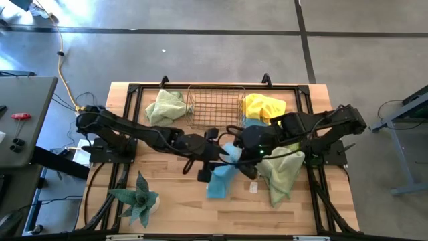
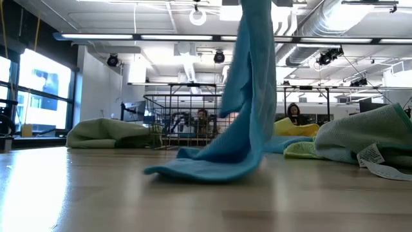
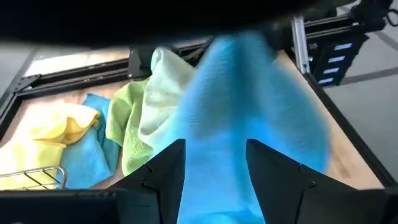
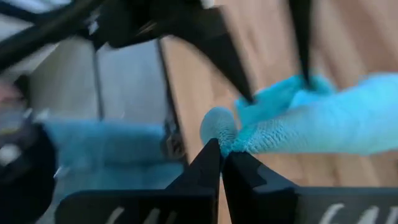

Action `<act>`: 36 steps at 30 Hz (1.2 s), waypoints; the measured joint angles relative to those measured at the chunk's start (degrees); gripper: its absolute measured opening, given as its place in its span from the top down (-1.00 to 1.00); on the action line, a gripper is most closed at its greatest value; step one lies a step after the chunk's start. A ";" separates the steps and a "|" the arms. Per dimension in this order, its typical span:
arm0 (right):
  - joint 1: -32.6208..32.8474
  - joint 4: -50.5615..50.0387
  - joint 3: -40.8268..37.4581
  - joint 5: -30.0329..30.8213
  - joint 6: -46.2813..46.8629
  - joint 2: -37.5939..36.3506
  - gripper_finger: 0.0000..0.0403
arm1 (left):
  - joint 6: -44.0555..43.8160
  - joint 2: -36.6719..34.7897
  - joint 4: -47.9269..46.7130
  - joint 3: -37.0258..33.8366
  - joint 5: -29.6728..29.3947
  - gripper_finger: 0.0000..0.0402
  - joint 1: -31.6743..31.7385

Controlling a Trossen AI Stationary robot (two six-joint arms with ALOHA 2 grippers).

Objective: Fold microfiber towels
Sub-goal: Fold the left blue towel

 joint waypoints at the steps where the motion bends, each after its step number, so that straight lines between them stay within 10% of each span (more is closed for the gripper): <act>1: 0.00 -0.42 0.00 -1.61 -0.70 0.00 1.00 | 0.00 0.42 1.57 0.00 -0.07 0.21 -0.08; 15: -0.15 -5.51 0.02 2.39 2.33 0.00 1.00 | -1.04 1.38 12.27 0.00 0.33 0.21 -0.11; 36: -0.54 2.06 0.02 6.20 6.62 0.04 1.00 | -1.00 1.37 5.87 0.00 -20.65 0.21 -0.09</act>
